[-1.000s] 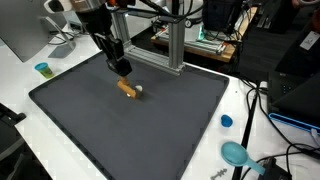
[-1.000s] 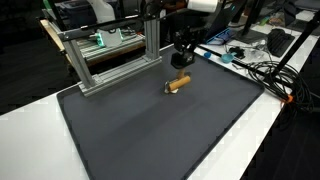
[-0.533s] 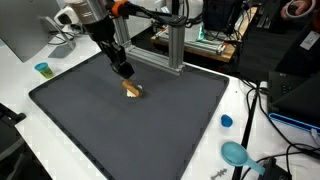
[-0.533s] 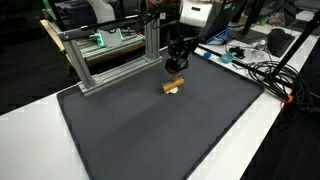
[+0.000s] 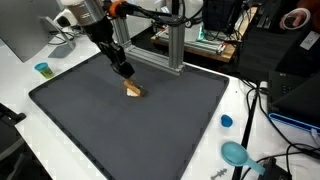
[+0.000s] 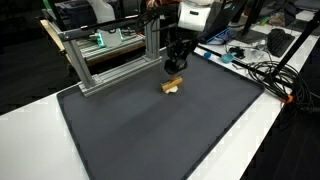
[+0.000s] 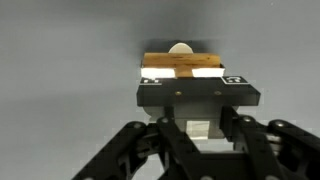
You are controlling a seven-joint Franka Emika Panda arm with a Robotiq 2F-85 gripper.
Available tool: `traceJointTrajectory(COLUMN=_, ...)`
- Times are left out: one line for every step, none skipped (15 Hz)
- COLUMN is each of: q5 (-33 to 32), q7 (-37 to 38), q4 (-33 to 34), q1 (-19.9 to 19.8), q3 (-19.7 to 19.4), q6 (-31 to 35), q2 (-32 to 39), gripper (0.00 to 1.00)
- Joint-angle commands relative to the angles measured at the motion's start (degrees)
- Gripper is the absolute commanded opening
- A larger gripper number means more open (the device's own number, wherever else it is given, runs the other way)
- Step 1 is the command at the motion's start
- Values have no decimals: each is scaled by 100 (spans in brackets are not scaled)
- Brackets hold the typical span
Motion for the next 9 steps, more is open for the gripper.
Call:
traceJointTrajectory(q5=229, q7=-212, q4=51, q1=-116, q3=86, q6=-47, q2=326, gripper=21)
traceJointTrajectory(q5=250, q7=-228, q4=49, q1=-123, q3=87, q6=-61, q2=337, gripper=21)
traceJointTrajectory(q5=266, q7=-240, q4=50, q1=-128, q3=86, q6=-93, q2=347, gripper=21)
traceJointTrajectory(q5=282, q7=-251, q4=47, q1=-134, q3=86, q6=-126, q2=356, gripper=21)
traceJointTrajectory(q5=296, q7=-256, q4=43, q1=-138, q3=86, q6=-166, q2=365, gripper=21)
traceJointTrajectory(q5=316, q7=-282, q4=49, q1=-147, q3=91, q6=-229, q2=375, gripper=21)
traceJointTrajectory(q5=334, q7=-297, q4=51, q1=-153, q3=94, q6=-267, q2=383, gripper=21)
traceJointTrajectory(q5=342, q7=-300, q4=51, q1=-155, q3=90, q6=-315, q2=387, gripper=21)
traceJointTrajectory(q5=349, q7=-287, q4=46, q1=-153, q3=84, q6=-365, q2=379, gripper=21)
